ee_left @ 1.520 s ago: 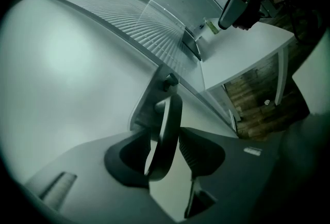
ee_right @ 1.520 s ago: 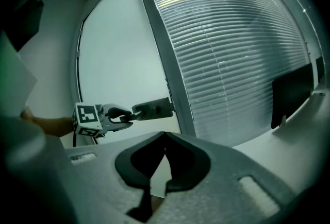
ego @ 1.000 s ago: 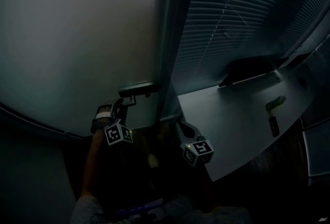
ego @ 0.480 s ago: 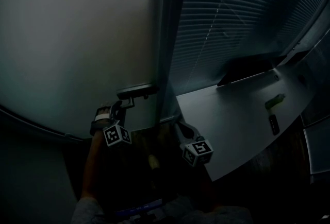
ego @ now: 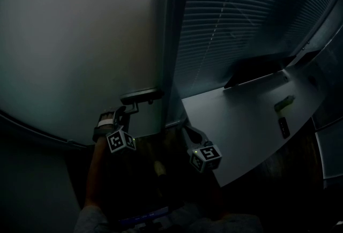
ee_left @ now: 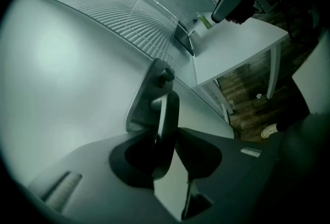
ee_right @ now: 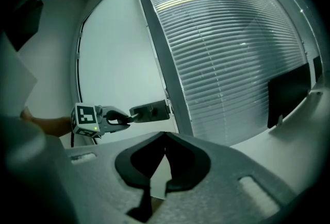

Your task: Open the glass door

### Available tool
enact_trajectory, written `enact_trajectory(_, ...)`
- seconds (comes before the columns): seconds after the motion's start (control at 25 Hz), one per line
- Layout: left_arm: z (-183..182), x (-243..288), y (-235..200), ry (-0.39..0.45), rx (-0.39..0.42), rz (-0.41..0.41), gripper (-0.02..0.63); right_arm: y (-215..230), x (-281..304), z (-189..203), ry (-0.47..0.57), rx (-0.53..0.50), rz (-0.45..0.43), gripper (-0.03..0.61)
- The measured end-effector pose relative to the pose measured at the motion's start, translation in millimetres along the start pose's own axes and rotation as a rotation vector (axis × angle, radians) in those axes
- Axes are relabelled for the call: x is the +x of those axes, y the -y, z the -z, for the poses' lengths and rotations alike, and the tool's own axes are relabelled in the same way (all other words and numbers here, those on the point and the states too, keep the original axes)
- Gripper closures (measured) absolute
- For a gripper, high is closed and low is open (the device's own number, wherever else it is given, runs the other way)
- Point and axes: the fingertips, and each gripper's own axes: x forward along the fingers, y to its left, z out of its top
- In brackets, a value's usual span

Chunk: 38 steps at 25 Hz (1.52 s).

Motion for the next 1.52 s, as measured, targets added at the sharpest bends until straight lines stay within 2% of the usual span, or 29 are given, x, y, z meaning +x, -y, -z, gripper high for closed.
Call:
enact_trajectory(0.36, -0.2, -9.5, 8.9, 0.007, -0.012, 0.014, 0.489, 0.7, -8.7, -10.0, 0.014, 0.000, 0.026, 0.576)
enact_trajectory(0.64, 1.5, -13.8, 29.9, 0.019, -0.010, 0.024, 0.489, 3.7, -16.4, 14.0, 0.014, -0.019, 0.012, 0.575)
enact_trajectory(1.24, 1.0, -46.0, 37.9, 0.032, -0.001, 0.041, 0.485, -16.1, -42.1, -3.6, 0.040, -0.009, 0.039, 0.575)
enact_trajectory(1.52, -1.8, -59.8, 47.1, 0.050, 0.011, 0.054, 0.486, -21.8, -54.3, 3.9, 0.047, -0.028, 0.040, 0.575)
